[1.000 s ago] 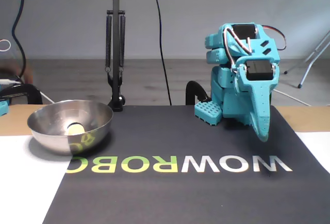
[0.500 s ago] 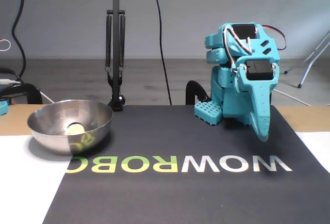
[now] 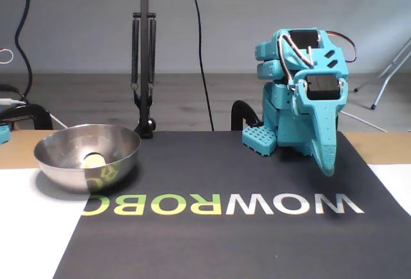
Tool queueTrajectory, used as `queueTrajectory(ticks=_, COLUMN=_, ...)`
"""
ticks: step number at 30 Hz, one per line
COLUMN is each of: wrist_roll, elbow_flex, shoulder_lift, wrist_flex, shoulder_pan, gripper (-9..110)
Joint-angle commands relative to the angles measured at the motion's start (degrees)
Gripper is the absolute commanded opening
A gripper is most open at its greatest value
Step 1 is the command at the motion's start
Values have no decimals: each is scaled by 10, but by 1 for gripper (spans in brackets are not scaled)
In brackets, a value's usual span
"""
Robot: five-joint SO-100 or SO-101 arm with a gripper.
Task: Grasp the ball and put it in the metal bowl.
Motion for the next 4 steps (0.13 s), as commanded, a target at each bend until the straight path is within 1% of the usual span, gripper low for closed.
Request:
queueTrajectory(ticks=1, wrist_roll=-4, elbow_flex=18, shoulder_lift=34, wrist_flex=0, shoulder_pan=1, gripper=0)
queueTrajectory(ticks=4, wrist_roll=-4, elbow_flex=18, shoulder_lift=34, wrist_flex=0, shoulder_pan=1, gripper=0)
